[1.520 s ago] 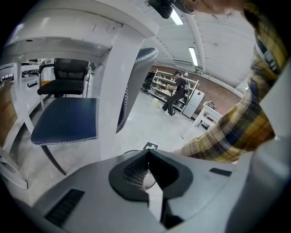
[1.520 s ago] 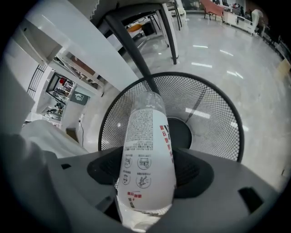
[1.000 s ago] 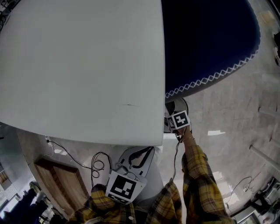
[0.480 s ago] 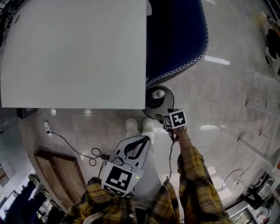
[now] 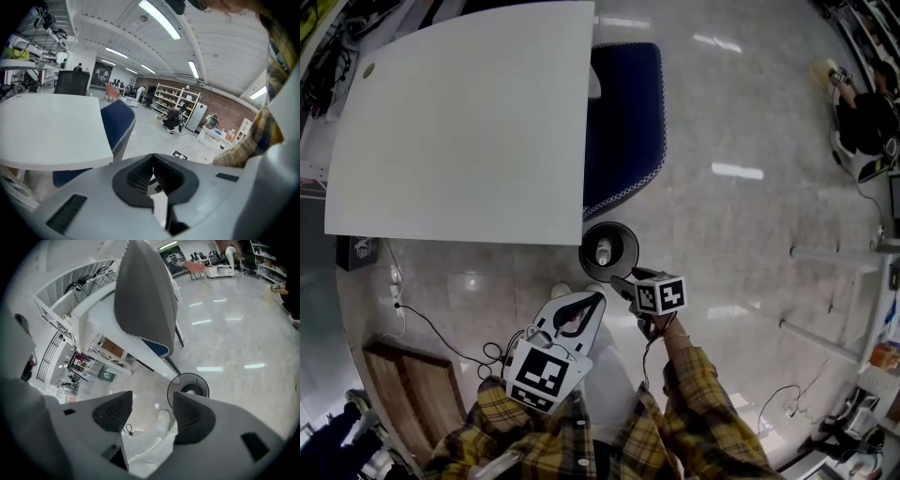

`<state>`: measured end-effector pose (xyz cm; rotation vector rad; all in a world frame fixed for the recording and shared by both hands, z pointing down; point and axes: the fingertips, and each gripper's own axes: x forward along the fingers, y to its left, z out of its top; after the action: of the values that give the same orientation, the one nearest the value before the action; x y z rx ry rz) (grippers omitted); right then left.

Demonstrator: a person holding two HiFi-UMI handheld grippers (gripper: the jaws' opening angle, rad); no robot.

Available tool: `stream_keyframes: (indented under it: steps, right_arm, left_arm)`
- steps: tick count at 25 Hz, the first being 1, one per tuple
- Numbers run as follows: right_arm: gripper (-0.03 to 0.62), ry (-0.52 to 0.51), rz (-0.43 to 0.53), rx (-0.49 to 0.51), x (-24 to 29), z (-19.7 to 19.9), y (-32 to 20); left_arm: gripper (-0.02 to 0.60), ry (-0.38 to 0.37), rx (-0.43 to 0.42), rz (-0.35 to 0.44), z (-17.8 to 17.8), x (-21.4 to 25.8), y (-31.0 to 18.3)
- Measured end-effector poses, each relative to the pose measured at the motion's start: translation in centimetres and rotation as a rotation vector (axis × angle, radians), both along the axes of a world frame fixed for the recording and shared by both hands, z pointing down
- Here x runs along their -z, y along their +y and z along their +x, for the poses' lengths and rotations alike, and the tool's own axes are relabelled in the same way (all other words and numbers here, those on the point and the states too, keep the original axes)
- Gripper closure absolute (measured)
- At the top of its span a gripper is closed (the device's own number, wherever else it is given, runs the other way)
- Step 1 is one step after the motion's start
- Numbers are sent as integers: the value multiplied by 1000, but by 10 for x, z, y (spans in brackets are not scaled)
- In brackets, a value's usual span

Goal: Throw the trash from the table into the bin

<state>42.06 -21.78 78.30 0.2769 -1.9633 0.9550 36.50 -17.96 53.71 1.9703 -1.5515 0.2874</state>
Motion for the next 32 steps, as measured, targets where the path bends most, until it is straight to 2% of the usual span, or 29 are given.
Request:
stream_keyframes:
  steps: [4,7,9,13,17,23,26,32]
  right_arm:
    - [407,-135,117,10,84,-2,-5]
    - [487,-261,167,6,157,-3,-3]
    - [508,-360,209,5,208,-11,-7]
    - [548,-554,362,19,303,-39,-16]
    - [574,-683,435,-5,383,-35,-3]
    - [594,-844,571,6,482,-33,14]
    - [594,-881,649,27,512,-28,19]
    - [595,-900,648,49,530,-24,32]
  left_arm:
    - [574,21,40,43,2,44,-1]
    - [574,11,53,80,9,80,0]
    - [574,-9,69,120,7,105,-4]
    - [574,-42,99,212,-6,145,-11]
    - [573,-36,105,270,6,182,-2]
    - [574,-59,125,385,6,232,16]
    - [574,-78,126,433,8,251,20]
    - [573,-94,104,453,21,261,27]
